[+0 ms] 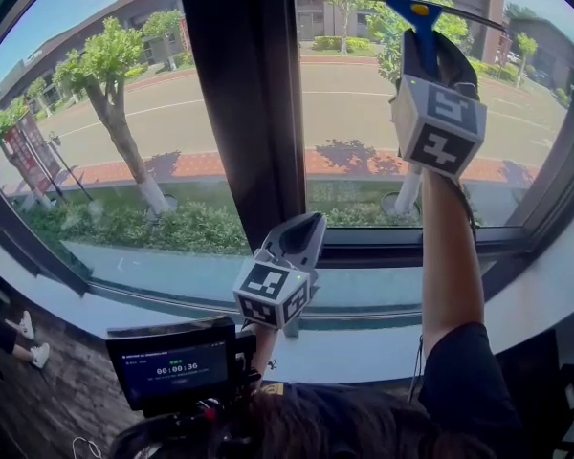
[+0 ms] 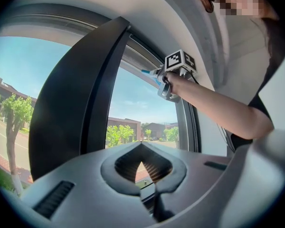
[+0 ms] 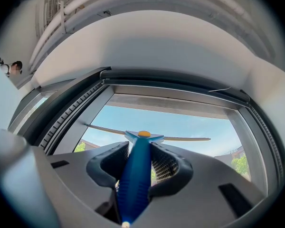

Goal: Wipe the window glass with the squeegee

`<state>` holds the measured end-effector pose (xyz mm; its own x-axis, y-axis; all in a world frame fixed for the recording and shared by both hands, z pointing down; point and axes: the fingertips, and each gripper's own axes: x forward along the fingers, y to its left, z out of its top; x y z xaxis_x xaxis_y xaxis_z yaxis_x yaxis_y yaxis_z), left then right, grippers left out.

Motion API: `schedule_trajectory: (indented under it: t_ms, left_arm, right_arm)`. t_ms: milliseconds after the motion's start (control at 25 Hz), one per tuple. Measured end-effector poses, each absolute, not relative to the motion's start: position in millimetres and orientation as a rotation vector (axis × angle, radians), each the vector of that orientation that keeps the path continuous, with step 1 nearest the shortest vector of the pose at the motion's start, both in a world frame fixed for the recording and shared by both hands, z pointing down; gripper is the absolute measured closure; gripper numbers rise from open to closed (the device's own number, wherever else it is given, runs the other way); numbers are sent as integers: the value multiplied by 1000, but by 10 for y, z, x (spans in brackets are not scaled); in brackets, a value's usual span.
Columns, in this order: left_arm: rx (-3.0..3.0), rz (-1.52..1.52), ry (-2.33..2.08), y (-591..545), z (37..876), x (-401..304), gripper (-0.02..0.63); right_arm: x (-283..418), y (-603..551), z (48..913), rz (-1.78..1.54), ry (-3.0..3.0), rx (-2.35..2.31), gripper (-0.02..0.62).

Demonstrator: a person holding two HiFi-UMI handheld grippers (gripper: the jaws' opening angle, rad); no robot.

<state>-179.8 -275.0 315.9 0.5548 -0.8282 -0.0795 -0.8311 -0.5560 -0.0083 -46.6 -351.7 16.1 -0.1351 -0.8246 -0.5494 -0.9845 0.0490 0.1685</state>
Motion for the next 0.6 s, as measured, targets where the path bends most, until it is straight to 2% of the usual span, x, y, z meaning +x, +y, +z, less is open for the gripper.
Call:
schedule_trajectory:
  t_ms: [600]
  left_arm:
    - [-2711,130,1482,-2855,3131,-1817,604]
  right_arm:
    - [-445,-3488,698,729,2046,-1852,454]
